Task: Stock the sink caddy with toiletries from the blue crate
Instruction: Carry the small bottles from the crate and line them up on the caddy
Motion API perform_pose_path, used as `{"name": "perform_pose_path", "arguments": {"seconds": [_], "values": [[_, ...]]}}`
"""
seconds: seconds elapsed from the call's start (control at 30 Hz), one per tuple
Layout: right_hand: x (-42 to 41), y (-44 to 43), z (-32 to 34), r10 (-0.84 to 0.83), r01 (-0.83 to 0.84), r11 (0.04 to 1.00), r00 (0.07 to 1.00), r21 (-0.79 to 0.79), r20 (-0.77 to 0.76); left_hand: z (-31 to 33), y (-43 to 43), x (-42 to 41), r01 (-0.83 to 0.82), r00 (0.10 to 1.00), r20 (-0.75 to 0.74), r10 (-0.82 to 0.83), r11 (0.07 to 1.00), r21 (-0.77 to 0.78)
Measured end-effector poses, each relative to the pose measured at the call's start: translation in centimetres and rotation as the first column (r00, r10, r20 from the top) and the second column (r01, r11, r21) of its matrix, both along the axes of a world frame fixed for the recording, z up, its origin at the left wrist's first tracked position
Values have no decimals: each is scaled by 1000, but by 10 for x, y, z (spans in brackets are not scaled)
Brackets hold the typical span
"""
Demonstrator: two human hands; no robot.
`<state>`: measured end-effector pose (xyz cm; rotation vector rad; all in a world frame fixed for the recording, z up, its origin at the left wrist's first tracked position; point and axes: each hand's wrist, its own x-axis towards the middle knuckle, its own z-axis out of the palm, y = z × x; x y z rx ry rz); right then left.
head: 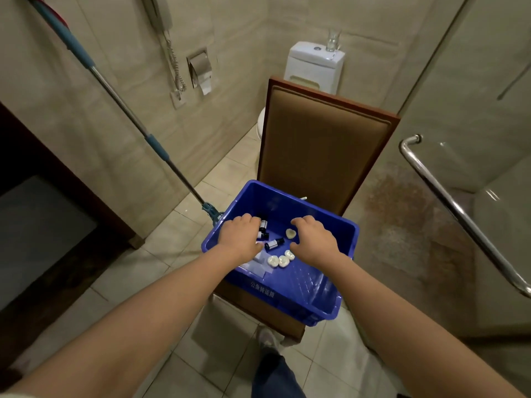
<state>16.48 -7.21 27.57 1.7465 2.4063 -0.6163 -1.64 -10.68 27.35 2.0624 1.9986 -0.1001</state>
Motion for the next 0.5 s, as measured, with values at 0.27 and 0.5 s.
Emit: {"name": "perform_pose_path", "arguments": {"seconds": [0.27, 0.5], "values": [[-14, 77, -72, 20, -10, 982, 999, -187, 50, -72, 77, -18, -69, 997, 29, 75, 982, -175], [-29, 120, -155, 18, 9, 939, 997, -345, 74, -154, 127, -30, -90, 995, 20, 102, 943, -321]]}}
